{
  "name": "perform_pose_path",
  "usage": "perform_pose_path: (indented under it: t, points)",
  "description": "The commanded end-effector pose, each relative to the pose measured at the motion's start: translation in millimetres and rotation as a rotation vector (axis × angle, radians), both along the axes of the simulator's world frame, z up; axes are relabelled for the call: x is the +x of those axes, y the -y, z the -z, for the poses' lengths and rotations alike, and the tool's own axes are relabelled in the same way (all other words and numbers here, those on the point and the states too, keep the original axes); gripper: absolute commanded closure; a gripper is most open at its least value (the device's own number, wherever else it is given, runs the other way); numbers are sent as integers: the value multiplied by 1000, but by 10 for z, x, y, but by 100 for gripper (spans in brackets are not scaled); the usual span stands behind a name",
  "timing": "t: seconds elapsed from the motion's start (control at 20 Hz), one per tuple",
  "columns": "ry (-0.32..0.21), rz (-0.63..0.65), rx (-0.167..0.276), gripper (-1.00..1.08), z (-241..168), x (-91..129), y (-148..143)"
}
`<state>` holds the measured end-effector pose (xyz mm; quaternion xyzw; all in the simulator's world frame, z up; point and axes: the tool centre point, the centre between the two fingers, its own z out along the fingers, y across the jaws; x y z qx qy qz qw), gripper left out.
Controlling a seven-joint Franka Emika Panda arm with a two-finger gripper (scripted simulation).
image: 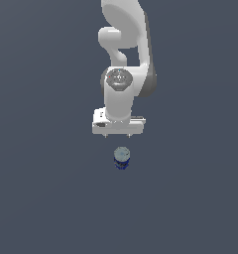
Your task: Pick up the object and move it to a goal position.
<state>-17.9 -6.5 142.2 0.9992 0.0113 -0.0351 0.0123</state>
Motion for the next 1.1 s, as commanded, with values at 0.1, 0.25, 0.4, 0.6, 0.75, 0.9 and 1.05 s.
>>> perform_pose_path:
  t: [0.1,0.25,0.4,0.6,0.75,0.9,1.05]
  points:
    - [-1,-3,-1,-92,-6,3,-2]
    - [-4,-15,-3,-92,-39,19,-8]
    - [-8,-26,-6,-92,-72,28,-13]
    - [-8,-26,-6,-92,-73,29,-13]
    - [-5,-38,-4,-92,-63,56,-21]
    - [1,-64,-1,-92,-42,115,-37]
    - [11,-102,5,-92,-7,204,-63]
